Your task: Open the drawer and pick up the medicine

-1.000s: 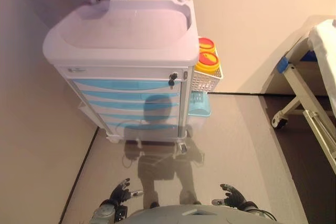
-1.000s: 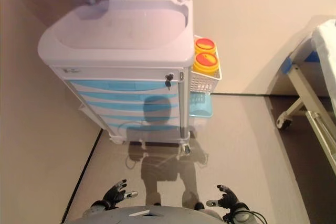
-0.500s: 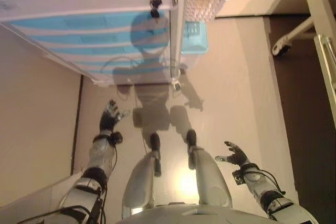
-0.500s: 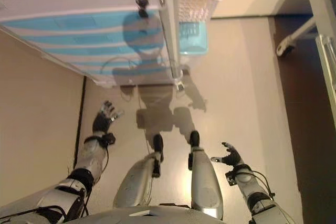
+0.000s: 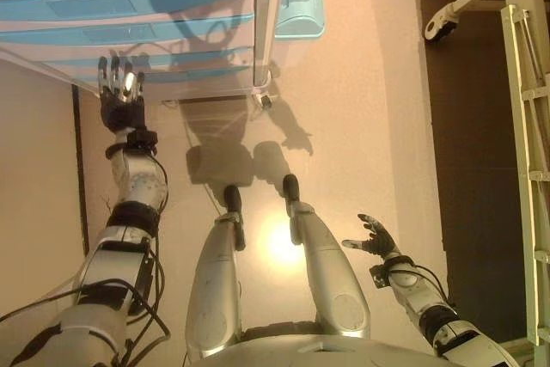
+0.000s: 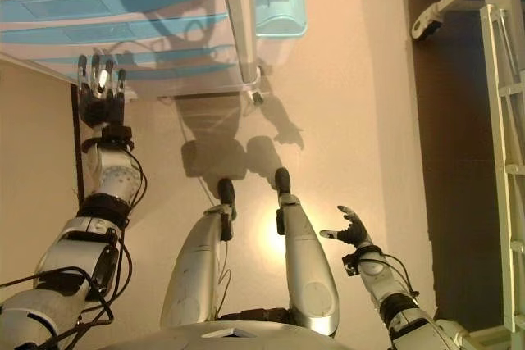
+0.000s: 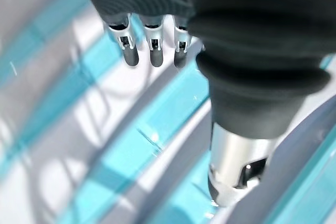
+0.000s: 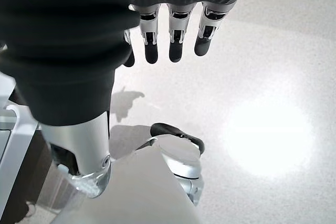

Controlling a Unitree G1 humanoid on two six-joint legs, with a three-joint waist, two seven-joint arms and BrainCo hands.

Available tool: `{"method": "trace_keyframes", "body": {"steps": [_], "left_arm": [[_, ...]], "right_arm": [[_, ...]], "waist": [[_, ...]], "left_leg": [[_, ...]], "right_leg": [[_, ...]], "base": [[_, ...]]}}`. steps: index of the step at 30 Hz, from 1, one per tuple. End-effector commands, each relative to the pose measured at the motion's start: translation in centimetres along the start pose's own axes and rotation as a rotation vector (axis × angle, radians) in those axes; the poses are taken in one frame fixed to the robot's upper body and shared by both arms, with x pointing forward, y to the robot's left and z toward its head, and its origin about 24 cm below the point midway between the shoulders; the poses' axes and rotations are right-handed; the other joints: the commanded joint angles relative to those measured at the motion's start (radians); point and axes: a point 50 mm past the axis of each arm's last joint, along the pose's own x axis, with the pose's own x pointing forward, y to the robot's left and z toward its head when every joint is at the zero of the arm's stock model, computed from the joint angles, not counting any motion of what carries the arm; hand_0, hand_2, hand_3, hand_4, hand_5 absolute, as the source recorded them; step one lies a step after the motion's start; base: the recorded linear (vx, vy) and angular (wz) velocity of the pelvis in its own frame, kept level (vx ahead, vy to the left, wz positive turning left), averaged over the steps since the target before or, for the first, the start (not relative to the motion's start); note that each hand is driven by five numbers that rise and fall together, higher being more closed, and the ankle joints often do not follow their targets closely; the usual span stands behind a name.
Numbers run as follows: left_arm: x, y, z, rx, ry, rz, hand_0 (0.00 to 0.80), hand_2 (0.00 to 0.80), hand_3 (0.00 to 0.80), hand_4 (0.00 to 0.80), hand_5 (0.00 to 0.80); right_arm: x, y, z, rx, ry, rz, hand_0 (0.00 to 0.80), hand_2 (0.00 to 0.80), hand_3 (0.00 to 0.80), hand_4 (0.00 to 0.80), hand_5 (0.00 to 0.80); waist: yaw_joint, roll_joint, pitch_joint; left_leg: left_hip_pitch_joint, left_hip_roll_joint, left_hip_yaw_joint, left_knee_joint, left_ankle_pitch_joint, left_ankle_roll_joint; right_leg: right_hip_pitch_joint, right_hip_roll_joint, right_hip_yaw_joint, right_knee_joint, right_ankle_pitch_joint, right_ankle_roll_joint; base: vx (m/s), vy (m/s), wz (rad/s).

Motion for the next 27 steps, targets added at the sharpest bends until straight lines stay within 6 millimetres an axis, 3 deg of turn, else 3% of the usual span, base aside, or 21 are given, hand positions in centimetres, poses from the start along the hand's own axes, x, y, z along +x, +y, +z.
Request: {"method": "trace_keyframes", "body": {"steps": [1, 5, 11, 14, 19, 20, 22, 23, 27], "left_arm": [[2.9, -1.9, 4.4, -0.019, -0.130, -0.097, 0.000, 0.000, 0.000, 0.000, 0.000], [5.3, -5.0, 5.7, -0.116, -0.158, -0.193, 0.000, 0.000, 0.000, 0.000, 0.000], [6.9, -9.9, 6.0, -0.283, -0.151, -0.439, 0.000, 0.000, 0.000, 0.000, 0.000], [6.6, -13.2, 5.4, -0.370, -0.116, -0.687, 0.000, 0.000, 0.000, 0.000, 0.000], [4.3, -17.8, 4.3, -0.408, -0.089, -1.037, 0.000, 0.000, 0.000, 0.000, 0.000], [3.7, -18.5, 4.2, -0.427, -0.086, -1.132, 0.348, 0.348, 0.348, 0.348, 0.348], [2.6, -19.6, 4.0, -0.454, -0.088, -1.271, 0.759, 0.759, 0.759, 0.759, 0.759], [2.1, -20.1, 3.9, -0.463, -0.080, -1.331, 0.800, 0.800, 0.800, 0.800, 0.800], [1.1, -20.6, 3.5, -0.493, -0.071, -1.439, 0.800, 0.800, 0.800, 0.800, 0.800]], "right_arm": [[-1.8, 1.1, -2.3, 0.038, 0.046, 0.025, 0.000, 0.000, 0.000, 0.000, 0.000], [-1.9, 1.6, -2.2, 0.025, 0.031, 0.057, 0.000, 0.000, 0.000, 0.000, 0.000], [-1.9, 2.4, -1.9, 0.003, 0.013, 0.105, 0.000, 0.000, 0.000, 0.000, 0.000], [-2.0, 2.6, -2.1, -0.005, 0.017, 0.118, 0.000, 0.000, 0.000, 0.000, 0.000], [-2.0, 2.2, -2.2, -0.016, 0.030, 0.109, 0.000, 0.000, 0.000, 0.000, 0.000], [-1.9, 2.1, -2.2, -0.020, 0.032, 0.109, 0.000, 0.000, 0.000, 0.000, 0.000], [-1.8, 1.8, -2.1, -0.026, 0.037, 0.106, 0.000, 0.000, 0.000, 0.000, 0.000], [-1.8, 1.7, -2.1, -0.029, 0.038, 0.106, 0.000, 0.000, 0.000, 0.000, 0.000], [-1.6, 1.2, -2.0, -0.040, 0.044, 0.106, 0.000, 0.000, 0.000, 0.000, 0.000]], "waist": [[-0.025, -0.021, -0.060], [-0.045, -0.040, -0.062], [-0.061, -0.054, -0.064], [-0.060, -0.055, -0.062], [-0.050, -0.044, -0.055], [-0.048, -0.041, -0.054], [-0.043, -0.035, -0.051], [-0.041, -0.032, -0.050], [-0.033, -0.023, -0.049]], "left_leg": [[-0.031, -0.036, -0.001, 0.019, -0.096, 0.059], [-0.039, -0.029, 0.010, 0.024, -0.107, 0.059], [-0.051, -0.024, 0.018, 0.042, -0.125, 0.057], [-0.048, -0.025, 0.020, 0.048, -0.133, 0.058], [-0.030, -0.033, 0.018, 0.030, -0.131, 0.060], [-0.025, -0.035, 0.017, 0.027, -0.131, 0.061], [-0.017, -0.037, 0.014, 0.022, -0.130, 0.061], [-0.012, -0.038, 0.013, 0.019, -0.129, 0.062], [0.010, -0.042, 0.009, 0.006, -0.125, 0.061]], "right_leg": [[-0.030, 0.016, 0.002, 0.010, -0.022, -0.003], [-0.029, 0.019, 0.008, -0.015, -0.009, -0.001], [-0.030, 0.022, 0.012, -0.028, -0.007, -0.004], [-0.026, 0.021, 0.012, -0.026, -0.010, -0.005], [-0.009, 0.018, 0.011, -0.032, -0.013, -0.010], [-0.006, 0.017, 0.010, -0.032, -0.014, -0.010], [0.002, 0.014, 0.009, -0.032, -0.016, -0.011], [0.005, 0.014, 0.009, -0.031, -0.017, -0.011], [0.025, 0.009, 0.005, -0.032, -0.023, -0.012]], "base": [[0.024, -0.031, -0.07], [0.009, -0.016, -0.03], [0.000, -0.002, -0.01], [0.010, -0.003, 0.03], [0.001, 0.003, 0.02], [0.005, 0.011, 0.07], [0.002, 0.010, 0.07], [0.000, 0.008, 0.04], [0.000, 0.000, 0.00]]}}
